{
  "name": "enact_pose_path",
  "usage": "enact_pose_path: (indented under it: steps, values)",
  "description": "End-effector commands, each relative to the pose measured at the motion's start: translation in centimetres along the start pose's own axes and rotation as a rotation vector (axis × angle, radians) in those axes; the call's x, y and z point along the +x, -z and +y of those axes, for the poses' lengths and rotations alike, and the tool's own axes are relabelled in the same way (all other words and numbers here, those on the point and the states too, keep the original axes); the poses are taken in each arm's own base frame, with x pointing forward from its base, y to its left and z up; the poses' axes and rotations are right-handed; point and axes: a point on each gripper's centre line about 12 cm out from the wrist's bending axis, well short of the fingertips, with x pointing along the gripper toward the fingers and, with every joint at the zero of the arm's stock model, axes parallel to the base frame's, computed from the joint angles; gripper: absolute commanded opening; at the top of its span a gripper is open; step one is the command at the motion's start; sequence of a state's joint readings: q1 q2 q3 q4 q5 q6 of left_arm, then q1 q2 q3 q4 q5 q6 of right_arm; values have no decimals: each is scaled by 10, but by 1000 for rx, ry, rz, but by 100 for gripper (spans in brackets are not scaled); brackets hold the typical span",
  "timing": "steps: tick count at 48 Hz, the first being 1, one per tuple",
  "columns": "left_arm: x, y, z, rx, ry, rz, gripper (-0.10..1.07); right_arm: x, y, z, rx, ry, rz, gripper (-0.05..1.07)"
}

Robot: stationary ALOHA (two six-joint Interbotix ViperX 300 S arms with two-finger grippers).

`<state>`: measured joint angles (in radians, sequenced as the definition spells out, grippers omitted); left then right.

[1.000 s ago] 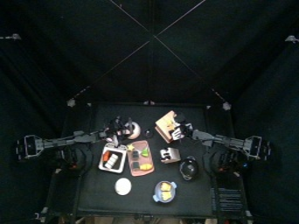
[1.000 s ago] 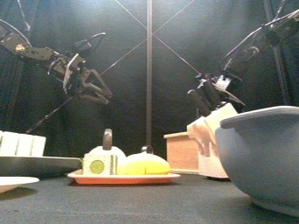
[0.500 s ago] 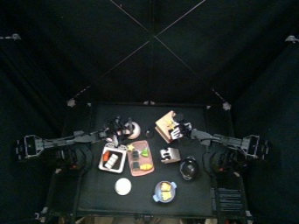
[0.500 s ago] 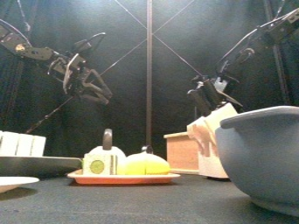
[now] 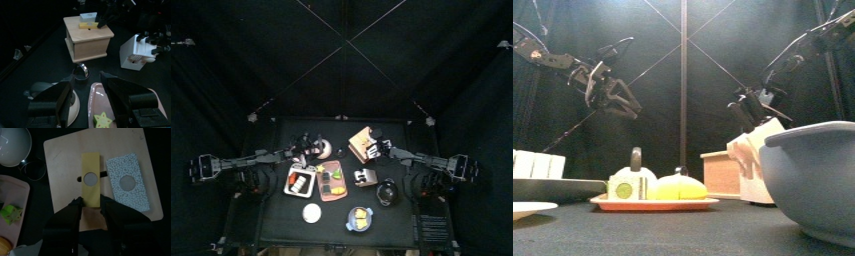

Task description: Grab egg block

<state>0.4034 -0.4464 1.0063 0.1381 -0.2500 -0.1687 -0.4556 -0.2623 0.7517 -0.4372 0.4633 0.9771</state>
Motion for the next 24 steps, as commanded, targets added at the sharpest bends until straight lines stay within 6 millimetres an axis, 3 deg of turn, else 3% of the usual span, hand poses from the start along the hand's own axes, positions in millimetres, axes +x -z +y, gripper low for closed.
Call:
enact_pose_path:
  steps: [1,9,24]
  values:
    - [-1,-8,1,-1,-2,-31,83,-9,-10,7,17,-33,-33,60]
    - [-1,-9,0,-1,1,-50,83,-25,-17,19,19,-95,-75,60]
    - [-2,-14,-2,-1,15,-100,83,-34,-22,34,55,-216,-130,60]
